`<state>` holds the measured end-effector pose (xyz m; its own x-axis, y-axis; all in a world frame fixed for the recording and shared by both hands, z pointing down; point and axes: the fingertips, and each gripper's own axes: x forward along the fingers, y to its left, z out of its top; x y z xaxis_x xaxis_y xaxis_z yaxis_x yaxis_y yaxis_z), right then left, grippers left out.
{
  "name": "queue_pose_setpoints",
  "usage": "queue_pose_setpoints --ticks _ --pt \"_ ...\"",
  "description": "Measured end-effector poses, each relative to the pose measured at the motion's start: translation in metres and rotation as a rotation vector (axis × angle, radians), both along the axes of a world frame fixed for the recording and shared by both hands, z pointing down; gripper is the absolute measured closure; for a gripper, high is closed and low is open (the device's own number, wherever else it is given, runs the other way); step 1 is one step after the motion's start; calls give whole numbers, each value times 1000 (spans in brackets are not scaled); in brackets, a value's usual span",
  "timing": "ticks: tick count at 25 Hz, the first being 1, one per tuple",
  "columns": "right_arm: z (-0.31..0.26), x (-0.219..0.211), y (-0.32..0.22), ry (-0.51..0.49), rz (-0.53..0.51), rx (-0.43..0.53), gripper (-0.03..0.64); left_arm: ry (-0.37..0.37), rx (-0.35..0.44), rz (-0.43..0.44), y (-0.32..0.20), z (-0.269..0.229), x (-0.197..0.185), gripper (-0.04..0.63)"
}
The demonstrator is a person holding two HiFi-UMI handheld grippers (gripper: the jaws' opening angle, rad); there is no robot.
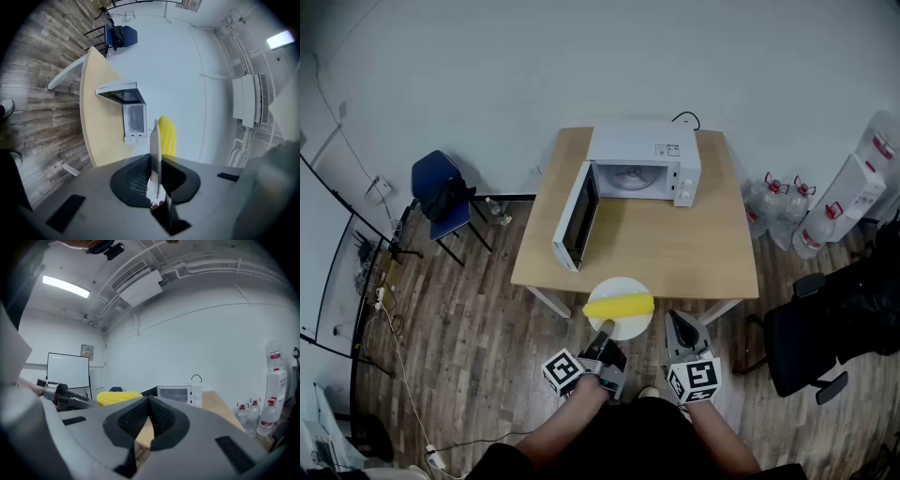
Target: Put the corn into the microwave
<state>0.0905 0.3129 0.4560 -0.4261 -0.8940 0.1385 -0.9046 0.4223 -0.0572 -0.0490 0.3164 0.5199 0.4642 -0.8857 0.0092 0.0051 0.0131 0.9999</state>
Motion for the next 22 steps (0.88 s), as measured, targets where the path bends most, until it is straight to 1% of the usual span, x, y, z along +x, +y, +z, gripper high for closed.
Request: queue_pose_setpoints --ticks 2,5,9,14,18,22 --pt "-3 4 0 13 10 23 557 9 -16 -4 1 5 2 563" --pt "-9 8 3 18 8 51 558 35 19 -13 0 -3 7 563" --pt "-12 18 4 16 10 67 557 30 28 -34 -1 -2 10 563" --pt "-4 27 9 17 4 53 557 26 29 -51 0 -3 16 563" --pt "5 39 7 -7 34 31 557 8 36 -25 -8 -5 21 563" --pt "12 49 -4 -1 42 22 558 12 24 -8 -24 5 30 563"
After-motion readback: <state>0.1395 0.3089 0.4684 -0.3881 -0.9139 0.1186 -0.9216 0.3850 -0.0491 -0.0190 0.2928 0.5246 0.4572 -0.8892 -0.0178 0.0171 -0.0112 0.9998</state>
